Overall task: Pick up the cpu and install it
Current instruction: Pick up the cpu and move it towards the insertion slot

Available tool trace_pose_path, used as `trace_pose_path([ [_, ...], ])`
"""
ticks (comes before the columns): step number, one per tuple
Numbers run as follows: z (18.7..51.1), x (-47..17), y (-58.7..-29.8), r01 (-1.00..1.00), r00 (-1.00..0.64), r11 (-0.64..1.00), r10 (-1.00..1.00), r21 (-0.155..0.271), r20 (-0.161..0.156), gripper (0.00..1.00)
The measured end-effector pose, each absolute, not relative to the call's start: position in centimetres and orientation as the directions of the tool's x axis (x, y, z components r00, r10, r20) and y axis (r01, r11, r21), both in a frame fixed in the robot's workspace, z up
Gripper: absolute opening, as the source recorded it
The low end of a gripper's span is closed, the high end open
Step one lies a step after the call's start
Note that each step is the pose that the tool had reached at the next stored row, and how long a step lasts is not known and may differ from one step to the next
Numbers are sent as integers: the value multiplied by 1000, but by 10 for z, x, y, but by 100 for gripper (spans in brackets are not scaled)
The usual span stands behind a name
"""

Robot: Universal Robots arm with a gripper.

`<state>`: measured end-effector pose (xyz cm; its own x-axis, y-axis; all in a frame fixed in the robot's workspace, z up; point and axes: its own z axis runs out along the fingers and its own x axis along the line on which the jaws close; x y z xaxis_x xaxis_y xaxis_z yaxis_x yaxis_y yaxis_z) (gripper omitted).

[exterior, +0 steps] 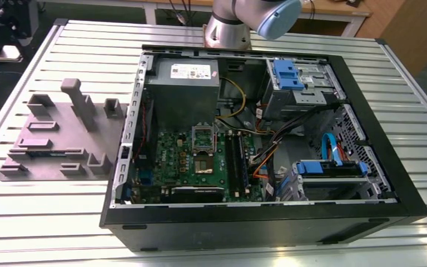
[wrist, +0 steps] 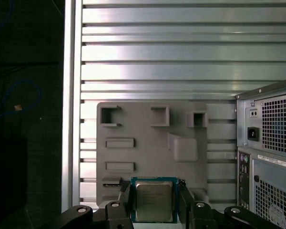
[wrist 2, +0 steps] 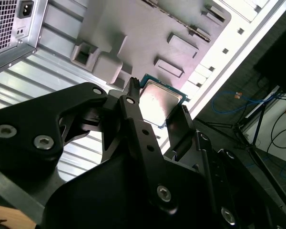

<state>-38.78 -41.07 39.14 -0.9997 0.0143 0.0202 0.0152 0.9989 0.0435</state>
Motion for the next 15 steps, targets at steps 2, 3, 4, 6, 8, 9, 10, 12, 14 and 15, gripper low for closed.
trace_pose_path([
  [2,391,-387,-411,15,-1000,999,14,43,20,47],
  [3,391,-386,-411,15,-1000,999,14,43,20,47],
  [4,391,-386,-411,15,-1000,999,14,44,20,47],
  [6,391,-386,-411,15,-1000,999,14,43,20,47],
  [8,391,-386,-411,15,-1000,999,14,43,20,47],
  [9,391,-386,-411,15,-1000,999,14,43,20,47],
  [10,391,-386,-411,15,-1000,999,14,43,20,47],
  [12,391,-386,-411,15,-1000,999,14,43,20,47],
  [14,391,-386,-411,15,-1000,999,14,43,20,47],
  [15,392,-386,-411,15,-1000,999,14,43,20,47],
])
